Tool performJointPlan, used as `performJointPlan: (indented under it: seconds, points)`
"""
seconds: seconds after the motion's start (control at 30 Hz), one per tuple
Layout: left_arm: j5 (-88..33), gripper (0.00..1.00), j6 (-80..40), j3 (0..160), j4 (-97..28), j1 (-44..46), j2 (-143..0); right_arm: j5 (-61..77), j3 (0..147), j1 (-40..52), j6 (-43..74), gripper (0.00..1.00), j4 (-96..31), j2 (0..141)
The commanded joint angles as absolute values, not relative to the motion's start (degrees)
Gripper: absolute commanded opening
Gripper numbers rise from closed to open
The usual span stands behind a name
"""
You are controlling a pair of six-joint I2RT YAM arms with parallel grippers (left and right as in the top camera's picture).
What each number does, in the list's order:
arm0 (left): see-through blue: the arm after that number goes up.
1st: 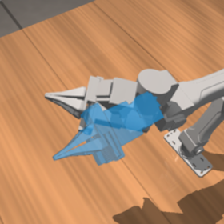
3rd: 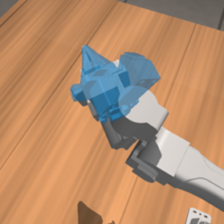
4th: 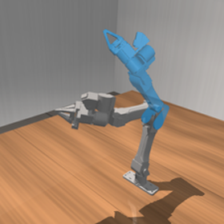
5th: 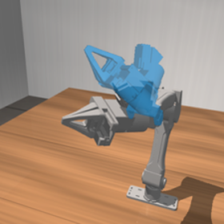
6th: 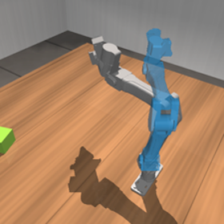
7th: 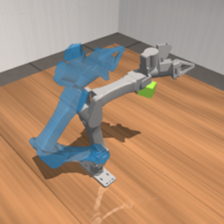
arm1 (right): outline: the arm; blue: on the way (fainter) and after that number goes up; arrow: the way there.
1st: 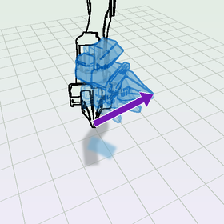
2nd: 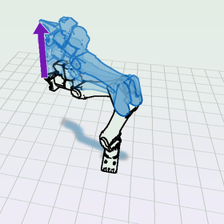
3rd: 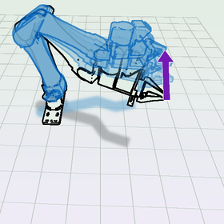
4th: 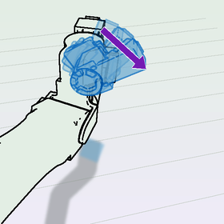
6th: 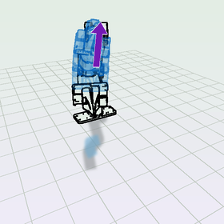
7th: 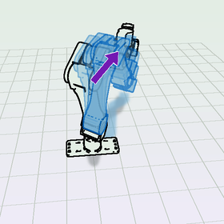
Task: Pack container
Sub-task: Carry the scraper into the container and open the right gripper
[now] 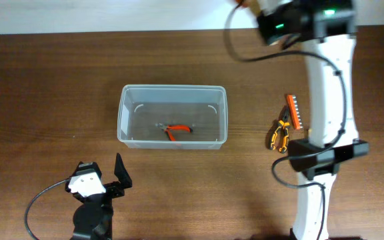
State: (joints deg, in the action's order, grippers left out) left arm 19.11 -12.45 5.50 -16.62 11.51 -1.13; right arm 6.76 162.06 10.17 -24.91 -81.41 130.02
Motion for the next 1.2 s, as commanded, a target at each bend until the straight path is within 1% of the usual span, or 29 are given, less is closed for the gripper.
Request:
performJointPlan:
  seconds: [0.0,0.13,0.37,0.6,0.9,0.97,1.0,1.03,1.07,1.1,1.17]
  points:
    - [19.3,0.99,-11.9,5.3,-16.7,11.7,-0.8,8.4,159.4,16.6,-31.2,0.04,-82.1,129.4]
    - [19.3,0.99,-11.9,5.3,-16.7,11.7,-0.8,8.4,154.4,22.0,-37.2,0.04,-83.0,130.0]
    - [19.3,0.99,-11.9,5.3,-16.7,11.7,-0.8,8.4,138.2,28.6,-51.5,0.04,-82.5,130.0]
    - [19.3,0.99,-11.9,5.3,-16.7,11.7,-0.8,8.6,122.7,31.1,-52.1,0.04,-76.8,130.0]
    - [19.3,0.99,-11.9,5.3,-16.7,11.7,-0.8,11.1,114.3,31.5,-52.0,0.04,-69.6,130.0]
    - [19.3,0.99,-11.9,5.3,-16.7,11.7,-0.8,11.6,114.2,31.5,-51.4,0.06,-68.4,130.0]
    - [19.3,0.99,-11.9,5.3,-16.7,11.7,-0.8,11.7,114.2,31.5,-50.8,0.09,-67.5,130.0]
    - [19.3,0.99,-11.9,5.3,-16.7,11.7,-0.8,11.6,114.2,31.5,-49.9,0.17,-66.3,130.0]
    - [19.3,0.99,-11.9,5.3,-16.7,11.7,-0.8,11.6,114.2,31.5,-48.9,0.41,-65.1,130.0]
    - [19.3,0.99,-11.9,5.3,-16.7,11.7,-0.8,11.6,114.2,31.5,-48.2,0.54,-63.9,130.0]
    - [19.3,0.99,-11.9,5.3,-16.7,11.7,-0.8,11.6,114.2,31.5,-46.6,0.59,-61.4,130.0]
